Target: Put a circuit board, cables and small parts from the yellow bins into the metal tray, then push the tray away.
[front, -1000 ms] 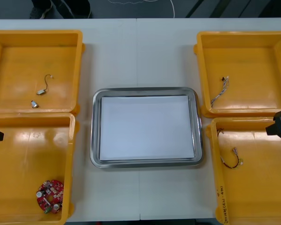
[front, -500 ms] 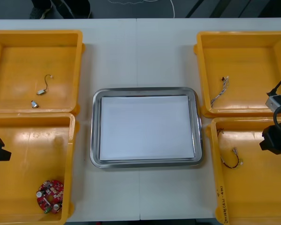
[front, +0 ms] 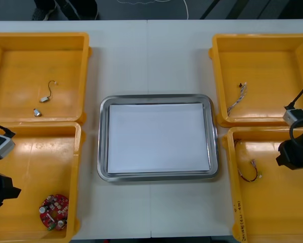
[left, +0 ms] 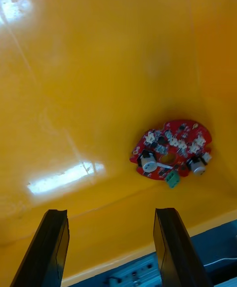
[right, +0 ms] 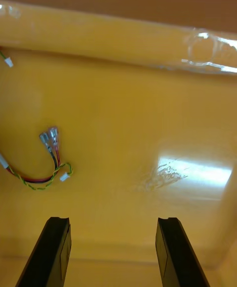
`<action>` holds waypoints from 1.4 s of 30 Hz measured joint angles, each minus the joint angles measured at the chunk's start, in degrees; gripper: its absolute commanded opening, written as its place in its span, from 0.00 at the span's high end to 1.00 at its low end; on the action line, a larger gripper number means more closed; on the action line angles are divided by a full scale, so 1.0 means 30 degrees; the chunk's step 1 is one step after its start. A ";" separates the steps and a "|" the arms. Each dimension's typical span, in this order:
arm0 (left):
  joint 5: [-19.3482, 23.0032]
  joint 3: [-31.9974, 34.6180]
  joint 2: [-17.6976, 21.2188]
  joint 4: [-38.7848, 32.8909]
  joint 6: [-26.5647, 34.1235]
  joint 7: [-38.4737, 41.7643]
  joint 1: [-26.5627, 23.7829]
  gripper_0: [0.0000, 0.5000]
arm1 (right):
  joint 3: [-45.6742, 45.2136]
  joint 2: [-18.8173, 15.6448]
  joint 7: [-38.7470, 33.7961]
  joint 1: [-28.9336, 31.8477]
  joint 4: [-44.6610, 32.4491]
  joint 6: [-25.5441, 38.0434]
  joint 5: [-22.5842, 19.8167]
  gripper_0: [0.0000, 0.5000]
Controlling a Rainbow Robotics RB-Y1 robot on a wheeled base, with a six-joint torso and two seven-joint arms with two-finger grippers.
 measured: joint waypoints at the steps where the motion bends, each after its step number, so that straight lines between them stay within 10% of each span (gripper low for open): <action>1: -0.0243 0.0000 -0.0186 0.0000 -0.0019 -0.0354 0.0103 0.00 | 0.0013 0.0015 -0.0002 0.0003 0.0000 -0.0215 0.0123 0.00; 12: -0.1189 0.0224 -0.2583 -0.0003 -0.1581 -0.0847 0.1432 0.00 | 0.0016 0.1175 -0.0356 0.0400 0.0007 -0.1889 0.0670 0.00; 42: -0.2419 -0.0325 -0.3886 0.1303 -0.5780 -0.8514 0.3388 0.00 | 0.1979 0.1281 -0.3209 0.2369 -0.0255 -0.5953 0.1679 0.00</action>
